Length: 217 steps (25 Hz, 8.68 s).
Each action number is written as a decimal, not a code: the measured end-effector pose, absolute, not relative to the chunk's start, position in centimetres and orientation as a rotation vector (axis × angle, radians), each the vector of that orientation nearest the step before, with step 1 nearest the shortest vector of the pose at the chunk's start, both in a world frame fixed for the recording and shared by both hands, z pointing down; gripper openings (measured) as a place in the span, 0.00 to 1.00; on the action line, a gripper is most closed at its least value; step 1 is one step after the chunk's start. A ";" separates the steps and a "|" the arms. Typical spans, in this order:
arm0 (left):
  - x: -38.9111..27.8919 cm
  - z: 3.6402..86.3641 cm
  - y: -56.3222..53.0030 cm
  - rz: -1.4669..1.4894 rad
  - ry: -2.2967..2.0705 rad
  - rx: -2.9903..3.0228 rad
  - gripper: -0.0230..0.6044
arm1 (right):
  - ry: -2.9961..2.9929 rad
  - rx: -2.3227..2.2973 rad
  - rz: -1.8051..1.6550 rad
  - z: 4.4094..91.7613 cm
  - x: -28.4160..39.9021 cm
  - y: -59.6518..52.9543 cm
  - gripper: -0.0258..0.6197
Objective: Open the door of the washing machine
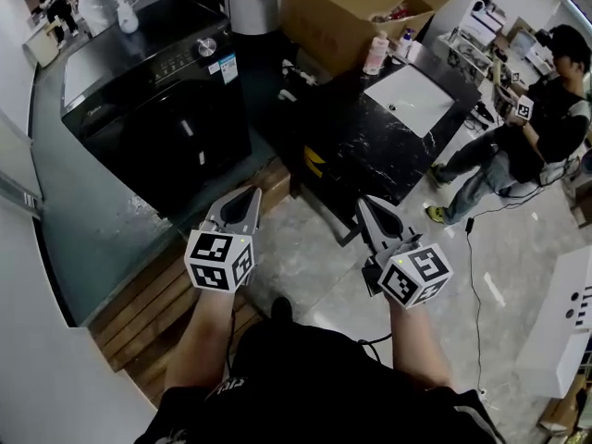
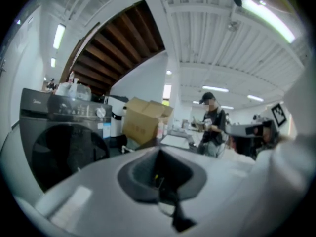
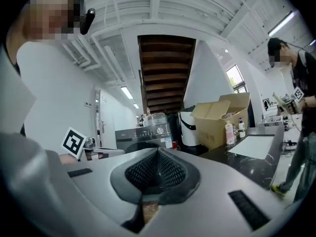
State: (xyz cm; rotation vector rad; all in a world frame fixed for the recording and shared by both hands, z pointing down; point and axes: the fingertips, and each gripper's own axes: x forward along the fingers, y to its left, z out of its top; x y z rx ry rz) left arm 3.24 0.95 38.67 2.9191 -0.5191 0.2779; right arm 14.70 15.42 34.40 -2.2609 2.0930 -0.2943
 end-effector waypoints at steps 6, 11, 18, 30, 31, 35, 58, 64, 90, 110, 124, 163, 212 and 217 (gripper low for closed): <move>3.4 38.9 -5.1 0.250 -0.545 2.901 0.05 | 2.198 -2.219 -0.286 34.6 13.7 8.5 0.03; 3.1 38.2 -8.0 0.207 -0.591 2.890 0.05 | 2.263 -2.198 -0.293 34.7 13.5 5.6 0.03; 3.7 38.8 -11.3 0.198 -0.648 2.858 0.05 | 2.336 -2.128 -0.297 35.2 14.6 1.3 0.03; 8.5 38.9 -21.1 0.242 -0.833 2.802 0.05 | 2.547 -1.868 -0.332 36.1 19.7 -12.5 0.04; 9.0 39.0 -22.0 0.251 -0.848 2.797 0.05 | 2.561 -1.847 -0.335 36.0 20.3 -13.6 0.04; 11.0 38.5 -25.8 0.235 -0.928 2.753 0.05 | 2.630 -1.768 -0.342 36.0 22.5 -17.6 0.04; 4.1 38.8 -33.1 0.168 -1.076 2.682 0.05 | 2.890 -1.564 -0.461 39.3 14.1 -27.2 0.31; 2.7 39.9 -34.6 0.161 -1.075 2.651 0.05 | 2.995 -1.561 -0.472 40.8 12.9 -29.9 0.38; 0.2 40.9 -40.7 0.195 -1.313 2.485 0.05 | 3.481 -1.300 -0.606 51.9 13.7 -43.3 0.48; -1.0 42.8 -38.7 0.204 -1.335 2.414 0.05 | 3.684 -1.379 -0.291 54.4 13.6 -43.7 0.38; -0.8 42.8 -38.4 0.194 -1.317 2.417 0.05 | 3.837 -1.446 0.056 55.6 14.0 -43.9 0.29; -7.1 43.9 -33.8 0.140 -1.321 2.399 0.06 | 3.545 -1.577 -0.324 55.8 12.0 -34.2 0.28; -11.5 50.9 -14.0 0.514 -1.593 2.131 0.35 | 3.212 -1.172 -0.387 48.3 8.4 -5.8 0.22; -14.6 51.1 -12.8 0.488 -1.624 2.067 0.35 | 3.211 -1.109 -0.347 46.8 6.8 -6.3 0.21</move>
